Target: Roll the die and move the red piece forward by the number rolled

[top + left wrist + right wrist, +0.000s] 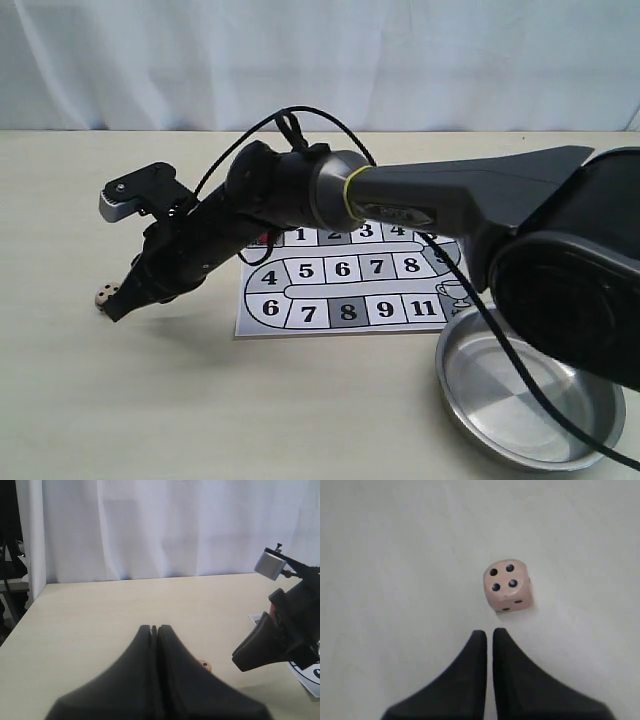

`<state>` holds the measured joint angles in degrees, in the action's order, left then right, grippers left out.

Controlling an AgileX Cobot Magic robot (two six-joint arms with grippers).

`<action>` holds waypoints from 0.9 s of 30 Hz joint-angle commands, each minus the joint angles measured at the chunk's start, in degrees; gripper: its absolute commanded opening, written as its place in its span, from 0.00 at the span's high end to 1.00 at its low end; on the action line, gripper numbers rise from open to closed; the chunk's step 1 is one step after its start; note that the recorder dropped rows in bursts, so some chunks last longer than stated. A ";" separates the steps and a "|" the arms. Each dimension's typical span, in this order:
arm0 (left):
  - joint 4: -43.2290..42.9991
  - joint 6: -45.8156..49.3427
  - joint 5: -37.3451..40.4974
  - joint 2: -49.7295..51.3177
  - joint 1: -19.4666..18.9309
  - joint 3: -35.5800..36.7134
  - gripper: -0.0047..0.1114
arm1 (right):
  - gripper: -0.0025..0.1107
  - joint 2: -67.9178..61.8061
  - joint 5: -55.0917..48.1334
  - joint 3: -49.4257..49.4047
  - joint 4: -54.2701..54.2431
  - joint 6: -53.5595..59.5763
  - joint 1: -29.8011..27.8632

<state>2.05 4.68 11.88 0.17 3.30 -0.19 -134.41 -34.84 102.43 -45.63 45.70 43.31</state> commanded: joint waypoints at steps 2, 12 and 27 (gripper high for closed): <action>0.12 0.20 -0.39 -0.17 0.00 0.19 0.96 | 0.94 -0.81 0.98 0.86 0.29 0.46 0.86; 0.12 0.20 -0.39 -0.17 0.00 0.19 0.96 | 0.94 -0.81 1.78 0.86 0.29 0.58 0.86; 0.12 0.20 -0.39 -0.17 0.00 0.19 0.96 | 0.94 8.85 -8.66 0.86 25.55 -22.94 -1.01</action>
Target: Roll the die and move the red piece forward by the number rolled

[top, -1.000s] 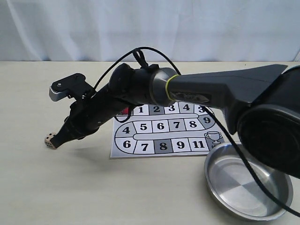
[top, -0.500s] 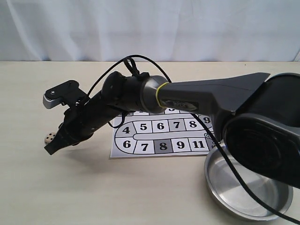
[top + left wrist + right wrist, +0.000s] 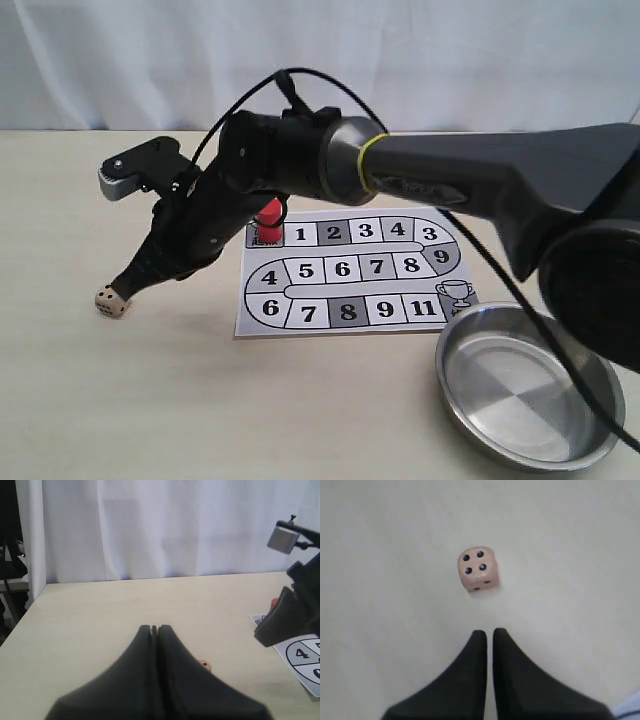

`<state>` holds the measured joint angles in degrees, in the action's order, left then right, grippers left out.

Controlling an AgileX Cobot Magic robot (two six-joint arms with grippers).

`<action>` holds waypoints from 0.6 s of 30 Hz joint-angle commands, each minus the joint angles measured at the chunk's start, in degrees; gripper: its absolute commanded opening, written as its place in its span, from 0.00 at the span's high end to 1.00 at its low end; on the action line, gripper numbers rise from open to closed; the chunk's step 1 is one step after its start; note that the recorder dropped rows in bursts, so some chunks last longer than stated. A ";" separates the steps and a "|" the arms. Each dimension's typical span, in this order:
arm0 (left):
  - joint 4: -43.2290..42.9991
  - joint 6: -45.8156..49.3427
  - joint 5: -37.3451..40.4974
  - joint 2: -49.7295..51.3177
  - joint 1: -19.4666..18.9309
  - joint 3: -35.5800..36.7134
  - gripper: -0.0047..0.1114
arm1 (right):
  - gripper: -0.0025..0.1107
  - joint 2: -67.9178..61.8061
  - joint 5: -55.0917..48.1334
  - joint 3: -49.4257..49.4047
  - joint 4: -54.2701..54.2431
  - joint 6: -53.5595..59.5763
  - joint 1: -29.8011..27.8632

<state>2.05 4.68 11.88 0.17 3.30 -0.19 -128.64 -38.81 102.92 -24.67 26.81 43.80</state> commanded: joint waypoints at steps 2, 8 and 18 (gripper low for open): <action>0.12 0.20 -0.39 -0.17 0.00 0.19 0.96 | 0.94 4.54 -6.84 0.37 4.60 -4.04 -2.81; 0.12 0.20 -0.39 -0.17 0.00 0.19 0.96 | 0.94 7.70 -7.02 -3.09 4.60 -3.91 -8.84; 0.12 0.20 -0.39 -0.17 0.00 0.19 0.96 | 0.94 7.91 4.18 -10.52 3.98 -1.54 -16.35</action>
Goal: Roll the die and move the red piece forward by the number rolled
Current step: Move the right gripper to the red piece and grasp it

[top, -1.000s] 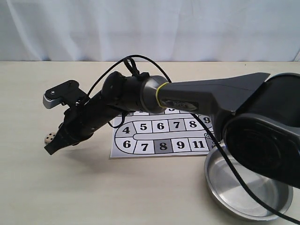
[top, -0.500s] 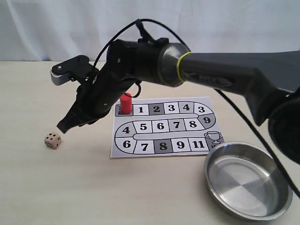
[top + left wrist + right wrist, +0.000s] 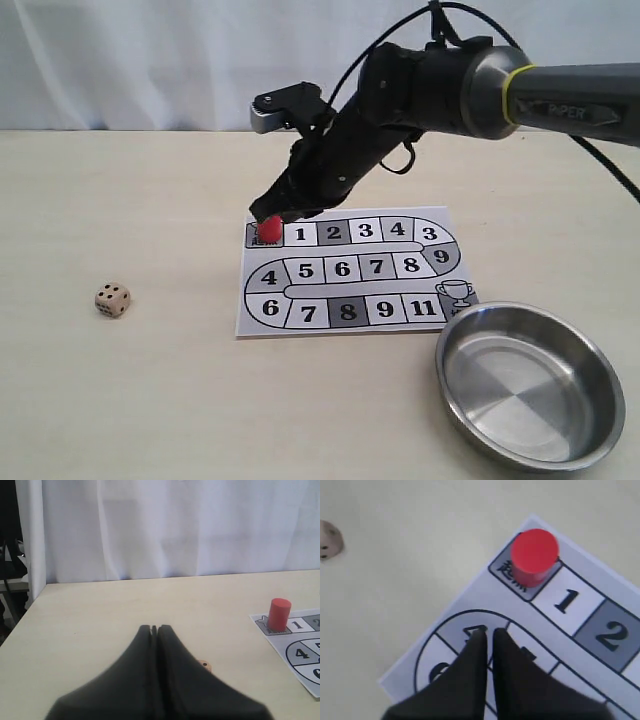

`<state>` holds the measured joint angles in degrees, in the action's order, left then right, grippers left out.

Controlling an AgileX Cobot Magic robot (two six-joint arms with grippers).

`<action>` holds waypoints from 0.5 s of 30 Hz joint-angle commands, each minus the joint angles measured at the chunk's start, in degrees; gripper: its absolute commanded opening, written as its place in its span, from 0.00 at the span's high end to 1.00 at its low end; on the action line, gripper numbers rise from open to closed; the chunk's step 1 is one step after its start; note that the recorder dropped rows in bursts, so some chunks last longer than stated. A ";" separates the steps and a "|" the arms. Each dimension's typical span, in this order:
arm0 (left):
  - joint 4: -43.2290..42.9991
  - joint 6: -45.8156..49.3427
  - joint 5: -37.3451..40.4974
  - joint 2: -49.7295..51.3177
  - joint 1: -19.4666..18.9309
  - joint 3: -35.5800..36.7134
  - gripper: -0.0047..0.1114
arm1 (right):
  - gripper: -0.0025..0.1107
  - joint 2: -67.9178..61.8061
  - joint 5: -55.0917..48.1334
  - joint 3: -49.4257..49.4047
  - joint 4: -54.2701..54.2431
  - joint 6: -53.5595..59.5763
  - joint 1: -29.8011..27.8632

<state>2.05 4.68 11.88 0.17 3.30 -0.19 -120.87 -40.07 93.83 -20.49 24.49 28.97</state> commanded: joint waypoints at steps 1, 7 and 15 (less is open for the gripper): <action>0.12 0.20 -0.39 -0.17 0.00 0.19 0.96 | 0.92 -0.11 6.78 -1.58 -0.20 0.78 -1.52; 0.12 0.20 -0.39 -0.17 0.00 0.19 0.96 | 0.62 -1.98 13.26 -1.58 -3.84 0.78 -1.55; 0.12 0.20 -0.39 -0.17 0.00 0.19 0.96 | 0.33 -6.20 20.25 -1.58 -10.64 0.89 -1.55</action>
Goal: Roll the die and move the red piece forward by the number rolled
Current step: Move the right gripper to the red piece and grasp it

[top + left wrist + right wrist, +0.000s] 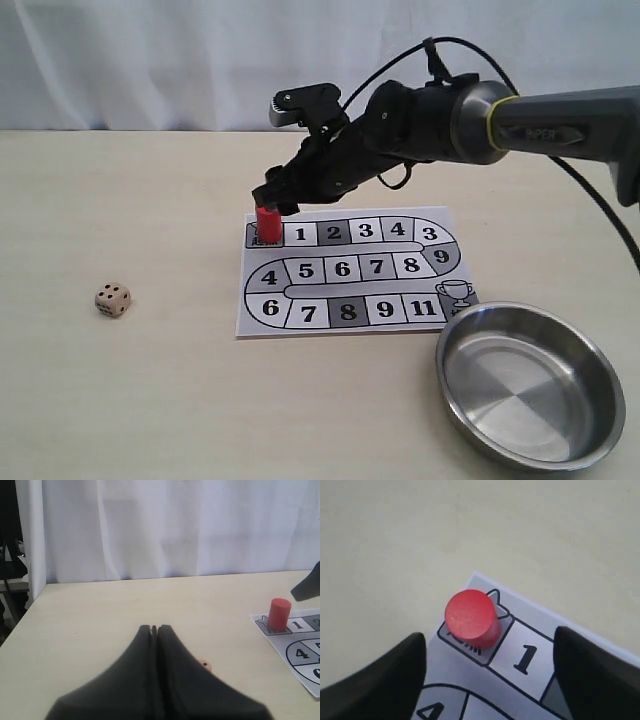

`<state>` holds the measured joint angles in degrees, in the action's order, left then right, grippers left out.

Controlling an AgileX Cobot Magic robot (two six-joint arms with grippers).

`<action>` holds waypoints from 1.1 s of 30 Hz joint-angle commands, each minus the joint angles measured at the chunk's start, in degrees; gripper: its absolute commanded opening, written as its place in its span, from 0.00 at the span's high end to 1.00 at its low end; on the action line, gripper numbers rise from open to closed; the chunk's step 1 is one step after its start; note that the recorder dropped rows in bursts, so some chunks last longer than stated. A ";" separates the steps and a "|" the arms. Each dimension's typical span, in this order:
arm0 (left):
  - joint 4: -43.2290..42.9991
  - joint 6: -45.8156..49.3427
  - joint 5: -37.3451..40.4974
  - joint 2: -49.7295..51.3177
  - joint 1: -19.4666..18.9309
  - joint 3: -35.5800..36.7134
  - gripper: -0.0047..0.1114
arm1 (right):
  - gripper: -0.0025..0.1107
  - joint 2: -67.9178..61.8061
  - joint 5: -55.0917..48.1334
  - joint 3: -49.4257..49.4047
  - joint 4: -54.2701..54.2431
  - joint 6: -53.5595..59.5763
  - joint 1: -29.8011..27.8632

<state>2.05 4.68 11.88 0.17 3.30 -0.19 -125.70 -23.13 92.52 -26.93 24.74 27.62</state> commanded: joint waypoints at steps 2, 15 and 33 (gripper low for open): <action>0.12 0.20 -0.39 -0.17 0.00 0.19 0.96 | 0.34 -1.99 4.50 -0.27 -5.90 2.45 -0.19; 0.12 0.20 -0.39 -0.17 0.00 0.19 0.96 | 0.34 -5.99 12.11 -0.27 -12.61 13.91 2.52; 0.12 0.20 -0.39 -0.17 0.00 0.19 0.96 | 0.34 -7.55 21.31 -0.27 -12.72 15.14 5.74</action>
<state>2.05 4.68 11.88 0.17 3.30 -0.19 -132.55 -2.38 92.37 -39.35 39.51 33.37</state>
